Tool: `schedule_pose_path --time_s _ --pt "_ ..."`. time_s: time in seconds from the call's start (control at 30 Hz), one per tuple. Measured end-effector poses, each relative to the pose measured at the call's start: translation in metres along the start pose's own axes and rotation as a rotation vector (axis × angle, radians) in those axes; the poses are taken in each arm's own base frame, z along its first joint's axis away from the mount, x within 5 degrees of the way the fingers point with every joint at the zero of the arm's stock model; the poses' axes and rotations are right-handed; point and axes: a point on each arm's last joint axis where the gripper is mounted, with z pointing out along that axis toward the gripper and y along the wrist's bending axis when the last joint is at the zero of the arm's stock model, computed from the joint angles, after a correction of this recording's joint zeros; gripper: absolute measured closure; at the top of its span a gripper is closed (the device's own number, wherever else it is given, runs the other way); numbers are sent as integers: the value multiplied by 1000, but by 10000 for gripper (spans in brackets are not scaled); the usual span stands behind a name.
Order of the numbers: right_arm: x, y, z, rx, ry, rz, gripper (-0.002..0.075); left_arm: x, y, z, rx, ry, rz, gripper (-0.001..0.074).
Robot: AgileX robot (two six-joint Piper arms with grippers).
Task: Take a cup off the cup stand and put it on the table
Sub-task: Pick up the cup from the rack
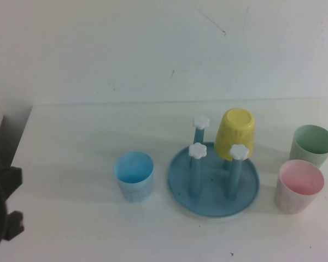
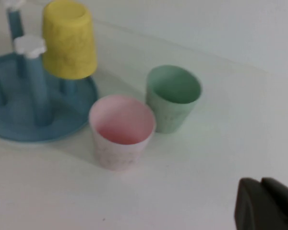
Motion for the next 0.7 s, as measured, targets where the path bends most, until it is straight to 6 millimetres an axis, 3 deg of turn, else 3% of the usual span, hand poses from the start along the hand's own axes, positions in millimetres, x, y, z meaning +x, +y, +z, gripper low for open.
schedule_pose_path --time_s 0.13,0.3,0.43,0.7 --pt "-12 3 23 -133 80 -82 729 -13 1 25 64 68 15 738" --pt "-23 3 60 -269 156 -183 729 -14 3 43 100 102 31 738" --pt "-36 2 86 -361 168 -205 729 -14 3 45 110 106 42 738" --pt "-84 2 141 -544 146 -238 729 -15 3 46 104 85 118 738"
